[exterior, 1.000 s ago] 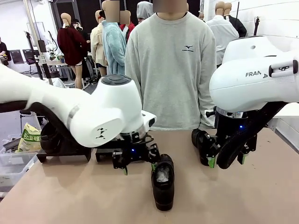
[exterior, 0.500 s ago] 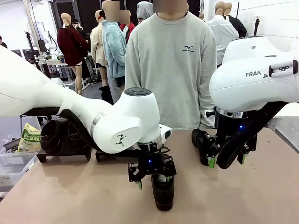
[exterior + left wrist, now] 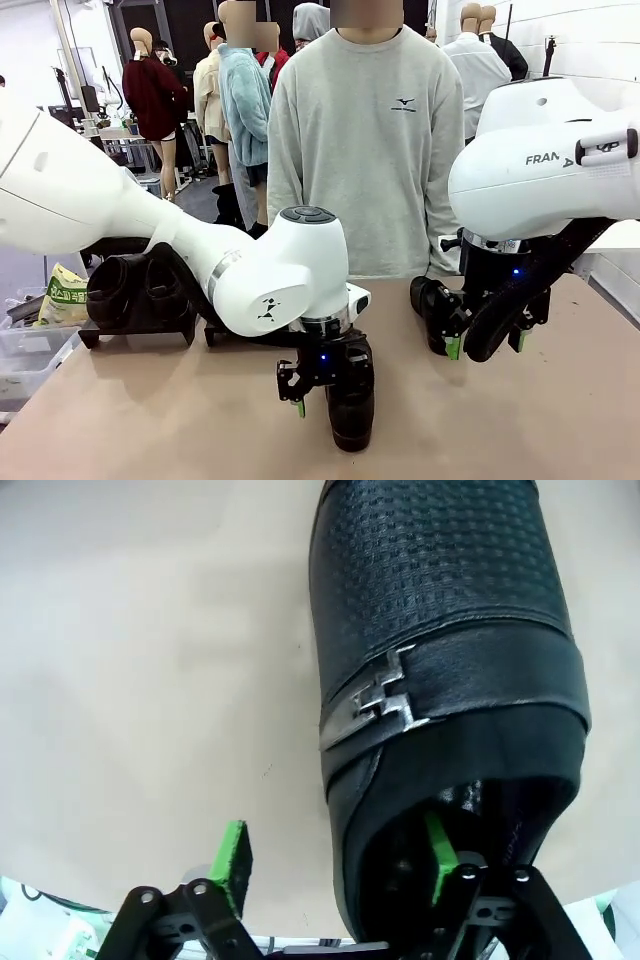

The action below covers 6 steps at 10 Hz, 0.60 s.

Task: Organize the shoes by placing them on the stand.
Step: Place the Shoe from the middle of the table onto the Shoes Stand.

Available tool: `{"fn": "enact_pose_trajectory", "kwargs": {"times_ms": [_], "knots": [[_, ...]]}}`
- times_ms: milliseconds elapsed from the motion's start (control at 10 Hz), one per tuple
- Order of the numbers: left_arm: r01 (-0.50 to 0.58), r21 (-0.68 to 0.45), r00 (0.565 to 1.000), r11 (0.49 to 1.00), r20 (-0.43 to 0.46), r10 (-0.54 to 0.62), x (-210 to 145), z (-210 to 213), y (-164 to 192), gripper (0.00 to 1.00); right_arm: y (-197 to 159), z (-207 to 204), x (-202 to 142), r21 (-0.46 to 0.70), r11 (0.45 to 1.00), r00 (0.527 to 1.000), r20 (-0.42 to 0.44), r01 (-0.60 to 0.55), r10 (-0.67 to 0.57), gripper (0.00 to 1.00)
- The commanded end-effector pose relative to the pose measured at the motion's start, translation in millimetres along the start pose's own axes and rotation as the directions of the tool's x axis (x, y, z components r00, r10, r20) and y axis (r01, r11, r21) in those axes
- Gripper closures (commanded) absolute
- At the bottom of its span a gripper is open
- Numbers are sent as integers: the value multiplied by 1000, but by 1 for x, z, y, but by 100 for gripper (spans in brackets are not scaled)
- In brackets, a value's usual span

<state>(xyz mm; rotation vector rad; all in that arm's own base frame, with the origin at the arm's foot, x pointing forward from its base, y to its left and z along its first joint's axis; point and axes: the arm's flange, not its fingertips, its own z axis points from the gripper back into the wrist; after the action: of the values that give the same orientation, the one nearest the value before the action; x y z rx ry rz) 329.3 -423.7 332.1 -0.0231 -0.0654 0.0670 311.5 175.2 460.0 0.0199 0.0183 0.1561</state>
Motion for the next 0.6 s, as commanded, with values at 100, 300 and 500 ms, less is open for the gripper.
{"fn": "enact_pose_trajectory", "kwargs": {"times_ms": [100,300,500], "knots": [[-16,12,1000,1000,15,16,7,5,-10,64,1,-2,2,19,1000,1000,-5,4,-4,0],[-16,24,1000,1000,12,16,9,5,-7,100,1,-2,2,19,1000,1000,-5,4,-4,0],[-22,28,1000,999,-3,22,9,6,-4,100,1,-2,2,19,1000,1000,-5,4,-4,0]]}}
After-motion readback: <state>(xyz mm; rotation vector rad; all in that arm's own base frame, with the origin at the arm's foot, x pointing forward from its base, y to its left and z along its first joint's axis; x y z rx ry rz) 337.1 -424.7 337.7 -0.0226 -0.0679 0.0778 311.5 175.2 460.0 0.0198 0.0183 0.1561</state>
